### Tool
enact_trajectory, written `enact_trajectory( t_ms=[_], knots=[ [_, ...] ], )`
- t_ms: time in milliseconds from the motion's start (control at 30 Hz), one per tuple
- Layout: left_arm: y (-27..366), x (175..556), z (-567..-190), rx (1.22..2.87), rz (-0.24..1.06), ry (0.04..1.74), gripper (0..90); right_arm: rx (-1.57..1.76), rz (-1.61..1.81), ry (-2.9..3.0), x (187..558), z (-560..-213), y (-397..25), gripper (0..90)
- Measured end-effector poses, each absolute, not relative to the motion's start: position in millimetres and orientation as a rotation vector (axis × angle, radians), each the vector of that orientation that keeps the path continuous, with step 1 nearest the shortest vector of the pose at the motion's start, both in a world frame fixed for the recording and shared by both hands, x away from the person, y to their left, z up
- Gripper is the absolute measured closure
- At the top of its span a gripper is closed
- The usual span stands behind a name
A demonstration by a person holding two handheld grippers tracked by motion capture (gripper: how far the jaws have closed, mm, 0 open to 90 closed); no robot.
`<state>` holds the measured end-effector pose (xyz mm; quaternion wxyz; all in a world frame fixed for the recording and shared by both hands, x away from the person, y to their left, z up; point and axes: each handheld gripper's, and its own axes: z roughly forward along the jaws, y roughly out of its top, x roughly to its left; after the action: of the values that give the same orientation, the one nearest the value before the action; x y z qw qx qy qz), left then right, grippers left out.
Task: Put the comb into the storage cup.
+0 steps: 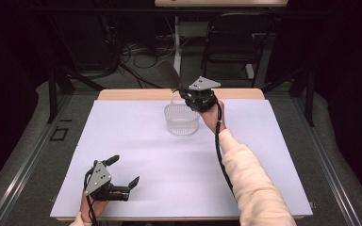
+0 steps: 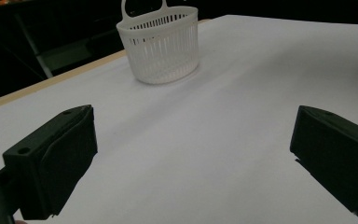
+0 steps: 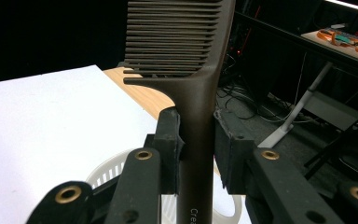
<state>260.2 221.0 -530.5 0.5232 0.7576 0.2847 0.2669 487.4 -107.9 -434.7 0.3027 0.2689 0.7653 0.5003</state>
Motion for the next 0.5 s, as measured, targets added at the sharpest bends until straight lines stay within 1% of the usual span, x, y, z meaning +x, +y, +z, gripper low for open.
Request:
enact_trajectory(
  t_ms=[500],
  knots=[
    [221.1, 259.8, -530.4, 1.812, 0.637, 0.68, 0.5, 0.725, 1.311, 2.058, 493.1, -444.9, -104.8, 72.7]
  ],
)
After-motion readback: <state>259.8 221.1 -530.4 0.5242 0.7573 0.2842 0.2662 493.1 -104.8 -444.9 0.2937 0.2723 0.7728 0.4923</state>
